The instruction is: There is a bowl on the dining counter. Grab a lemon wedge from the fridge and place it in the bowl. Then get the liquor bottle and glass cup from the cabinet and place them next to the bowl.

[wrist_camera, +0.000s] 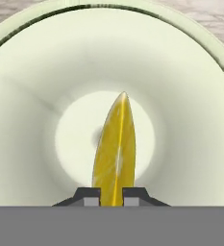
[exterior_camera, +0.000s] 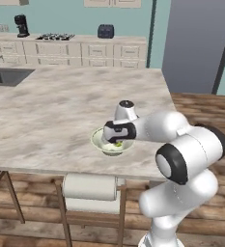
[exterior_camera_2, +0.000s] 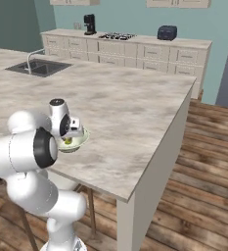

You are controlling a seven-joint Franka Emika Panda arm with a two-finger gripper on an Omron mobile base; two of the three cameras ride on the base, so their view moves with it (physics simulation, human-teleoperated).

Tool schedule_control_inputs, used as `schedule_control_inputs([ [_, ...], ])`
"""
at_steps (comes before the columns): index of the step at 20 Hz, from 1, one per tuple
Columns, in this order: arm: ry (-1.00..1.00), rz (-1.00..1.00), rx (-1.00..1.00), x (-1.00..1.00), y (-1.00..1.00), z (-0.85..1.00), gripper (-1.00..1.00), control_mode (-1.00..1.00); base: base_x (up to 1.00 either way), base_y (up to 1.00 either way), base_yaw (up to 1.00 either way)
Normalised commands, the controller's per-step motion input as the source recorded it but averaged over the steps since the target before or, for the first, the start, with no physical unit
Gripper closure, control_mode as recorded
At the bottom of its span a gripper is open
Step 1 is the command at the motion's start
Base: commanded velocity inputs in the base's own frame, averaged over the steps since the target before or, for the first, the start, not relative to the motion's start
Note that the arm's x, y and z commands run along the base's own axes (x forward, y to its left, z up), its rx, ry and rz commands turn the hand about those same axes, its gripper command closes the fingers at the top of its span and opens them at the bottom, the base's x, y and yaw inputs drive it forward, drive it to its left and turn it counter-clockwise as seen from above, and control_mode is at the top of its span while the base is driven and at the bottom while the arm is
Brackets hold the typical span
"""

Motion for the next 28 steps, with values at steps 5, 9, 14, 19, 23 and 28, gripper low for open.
schedule_control_inputs([
  [5,0.00,-0.04,0.00,0.01,0.12,-0.23,-1.00,-1.00,0.00,0.00,0.00],
  [9,-0.02,-0.04,0.00,0.00,0.00,0.00,-1.00,-1.00,0.00,0.00,0.00],
  [14,-0.10,-0.02,0.00,-0.04,0.00,0.11,-1.00,-1.00,0.00,0.00,0.00],
  [19,-0.18,-0.01,0.03,-0.42,-0.09,0.46,-1.00,-1.00,0.00,0.00,0.00],
  [23,-0.29,0.00,0.11,-0.82,-0.24,0.58,-1.00,-1.00,0.00,0.00,0.00],
  [28,-0.41,0.00,0.17,-0.99,-0.35,0.66,-1.00,-1.00,0.00,0.00,0.00],
])
